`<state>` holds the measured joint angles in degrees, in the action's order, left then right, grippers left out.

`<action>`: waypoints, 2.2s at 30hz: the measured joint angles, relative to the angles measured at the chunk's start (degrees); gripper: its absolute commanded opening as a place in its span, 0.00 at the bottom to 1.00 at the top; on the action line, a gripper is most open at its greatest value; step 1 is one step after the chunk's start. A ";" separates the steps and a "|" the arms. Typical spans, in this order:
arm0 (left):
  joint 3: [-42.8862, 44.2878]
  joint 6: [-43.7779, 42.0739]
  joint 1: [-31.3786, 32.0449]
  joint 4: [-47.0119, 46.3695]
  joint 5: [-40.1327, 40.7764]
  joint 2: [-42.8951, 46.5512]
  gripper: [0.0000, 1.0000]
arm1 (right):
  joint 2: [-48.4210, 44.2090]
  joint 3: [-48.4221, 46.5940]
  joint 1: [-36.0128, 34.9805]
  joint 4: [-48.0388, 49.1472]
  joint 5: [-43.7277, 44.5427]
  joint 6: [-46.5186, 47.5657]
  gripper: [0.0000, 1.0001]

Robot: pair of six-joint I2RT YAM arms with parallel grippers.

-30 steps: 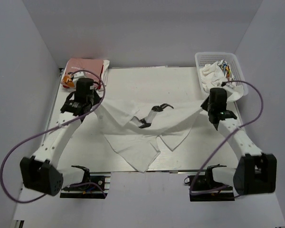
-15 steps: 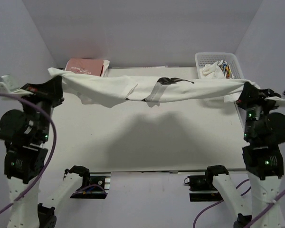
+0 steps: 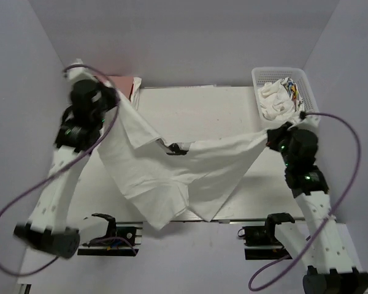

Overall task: Fold and stack the t-shirts
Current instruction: Flatten out the tshirt

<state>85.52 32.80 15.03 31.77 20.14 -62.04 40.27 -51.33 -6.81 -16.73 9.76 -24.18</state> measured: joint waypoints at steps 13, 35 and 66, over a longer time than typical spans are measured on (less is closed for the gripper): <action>-4.74 -0.26 -3.37 5.73 -4.24 -42.88 1.00 | 15.56 25.86 0.04 7.56 -4.83 -2.97 0.90; -52.30 2.78 7.76 9.60 -45.57 1.55 0.97 | 15.50 23.82 1.84 2.21 3.61 -9.01 0.90; -53.24 9.66 22.97 0.57 -41.11 -14.56 0.00 | 12.96 26.73 8.94 -4.20 1.66 -9.18 0.90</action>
<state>32.27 42.46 38.00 32.34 -20.97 -76.60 53.23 -24.60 2.13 -20.93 11.42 -33.36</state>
